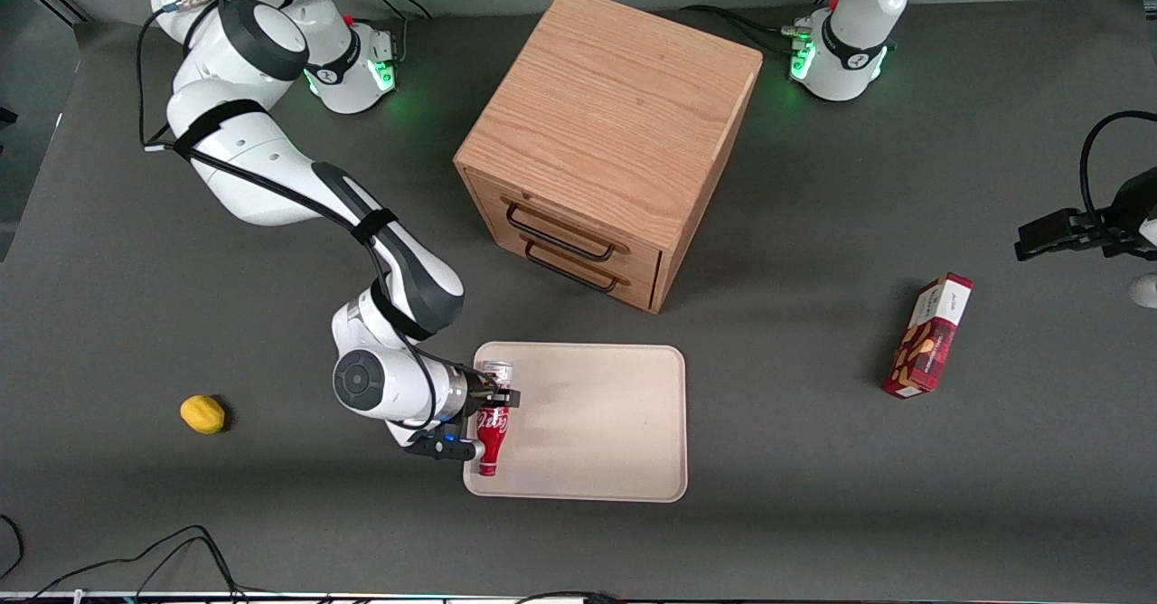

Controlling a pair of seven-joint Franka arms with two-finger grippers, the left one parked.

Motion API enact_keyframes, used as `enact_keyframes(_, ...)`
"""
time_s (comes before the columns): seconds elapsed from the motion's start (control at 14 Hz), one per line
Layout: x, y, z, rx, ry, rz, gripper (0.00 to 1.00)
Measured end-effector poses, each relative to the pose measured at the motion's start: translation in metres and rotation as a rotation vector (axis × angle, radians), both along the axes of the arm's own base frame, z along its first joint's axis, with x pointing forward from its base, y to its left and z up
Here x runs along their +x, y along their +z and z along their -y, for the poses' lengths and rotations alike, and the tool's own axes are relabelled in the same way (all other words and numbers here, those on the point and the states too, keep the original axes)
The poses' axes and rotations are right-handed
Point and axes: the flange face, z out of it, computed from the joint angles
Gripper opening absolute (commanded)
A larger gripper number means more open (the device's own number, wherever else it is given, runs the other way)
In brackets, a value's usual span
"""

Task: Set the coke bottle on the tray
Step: 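Carry the bottle with the right gripper over the cream tray, then lower the bottle upright onto the tray and open the right gripper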

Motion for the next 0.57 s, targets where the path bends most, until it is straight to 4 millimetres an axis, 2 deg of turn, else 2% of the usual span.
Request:
enact_keyframes(0.14, 0.001, -0.004, 0.003, -0.002, 0.013, 0.013, 0.00)
enact_keyframes(0.43, -0.002, -0.006, -0.004, 0.000, 0.024, 0.019, 0.00)
enact_keyframes(0.5, -0.004, -0.006, -0.007, 0.000, 0.027, 0.020, 0.33)
enact_keyframes(0.57, -0.005, -0.006, -0.010, 0.002, 0.030, 0.023, 0.99)
